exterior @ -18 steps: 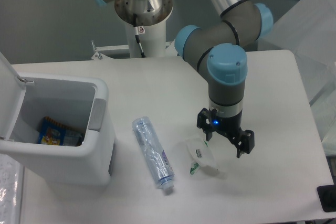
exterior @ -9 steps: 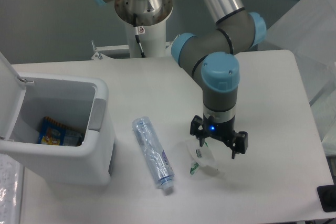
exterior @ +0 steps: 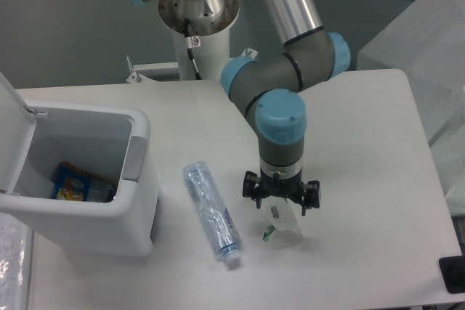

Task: Place the trash in the trash can
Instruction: 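Close the gripper on the plastic bag, then lift the bag and carry it over the white trash bin, then open the gripper to drop the bag into the bin, then move the gripper to the clear water bottle and lower it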

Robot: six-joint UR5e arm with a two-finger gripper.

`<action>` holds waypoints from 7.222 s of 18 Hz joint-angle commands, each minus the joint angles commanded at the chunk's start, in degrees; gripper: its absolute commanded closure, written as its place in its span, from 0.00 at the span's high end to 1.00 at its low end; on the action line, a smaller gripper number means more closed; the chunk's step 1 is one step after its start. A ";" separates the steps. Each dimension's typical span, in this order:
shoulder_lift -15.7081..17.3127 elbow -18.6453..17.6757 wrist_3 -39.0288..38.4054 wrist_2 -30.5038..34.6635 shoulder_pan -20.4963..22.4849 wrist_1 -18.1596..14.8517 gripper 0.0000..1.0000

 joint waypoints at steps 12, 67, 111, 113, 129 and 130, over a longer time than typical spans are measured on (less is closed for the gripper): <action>-0.79 1.30 -1.05 -2.63 0.09 -0.17 1.00; 26.72 3.33 -19.42 -36.30 -11.07 -0.70 0.00; -7.90 27.23 -20.12 -15.82 -3.42 -22.49 1.00; -9.84 28.81 -21.87 -13.81 -4.22 -22.94 1.00; -17.67 32.86 -27.33 -2.55 -9.40 -25.49 1.00; -17.75 32.86 -27.42 -2.55 -9.41 -25.49 1.00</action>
